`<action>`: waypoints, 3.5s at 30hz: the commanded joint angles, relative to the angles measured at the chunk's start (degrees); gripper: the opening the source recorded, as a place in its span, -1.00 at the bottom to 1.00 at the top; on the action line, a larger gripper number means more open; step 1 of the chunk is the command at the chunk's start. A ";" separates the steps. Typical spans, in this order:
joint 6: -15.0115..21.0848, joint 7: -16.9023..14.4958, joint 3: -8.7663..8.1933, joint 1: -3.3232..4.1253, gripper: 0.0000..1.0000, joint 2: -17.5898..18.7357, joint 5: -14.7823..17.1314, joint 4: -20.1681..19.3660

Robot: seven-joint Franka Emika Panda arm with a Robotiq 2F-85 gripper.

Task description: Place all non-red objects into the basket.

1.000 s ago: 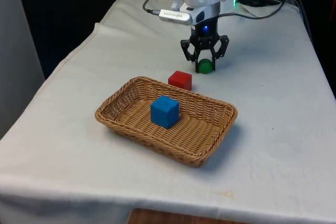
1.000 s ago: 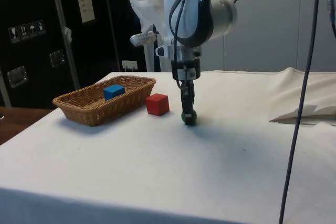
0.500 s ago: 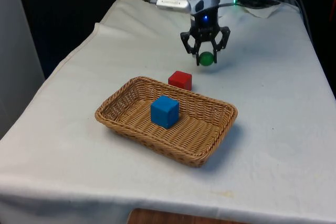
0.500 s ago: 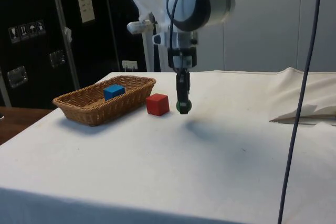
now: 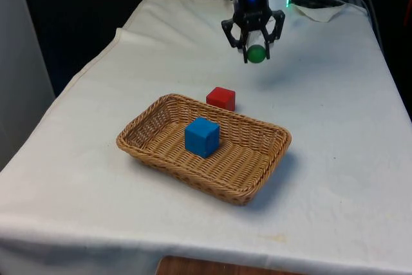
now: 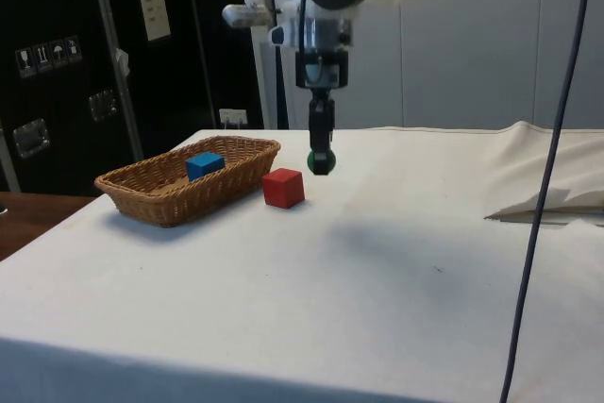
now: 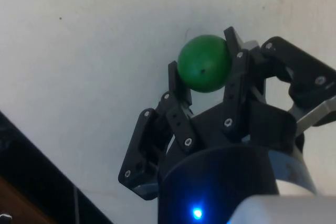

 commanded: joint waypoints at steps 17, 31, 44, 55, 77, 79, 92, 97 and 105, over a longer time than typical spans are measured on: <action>-6.30 0.57 -0.46 0.11 -1.00 -4.47 -0.06 3.78; -10.14 0.11 -0.11 0.11 -1.00 0.46 2.46 12.55; -13.18 -0.06 0.46 0.11 -1.00 7.79 5.27 22.57; -14.67 0.86 0.74 0.00 -1.00 13.64 5.44 30.42; -16.62 1.20 0.06 -0.57 -1.00 25.67 6.13 45.03; -17.19 1.09 0.17 -1.15 -1.00 27.62 6.70 47.10; -17.02 1.26 -0.80 -1.95 -1.00 35.24 7.73 54.55; -17.19 1.32 -1.43 -2.18 -1.00 38.10 7.62 57.47; -17.19 1.32 -2.52 -2.58 -1.00 42.40 7.56 61.59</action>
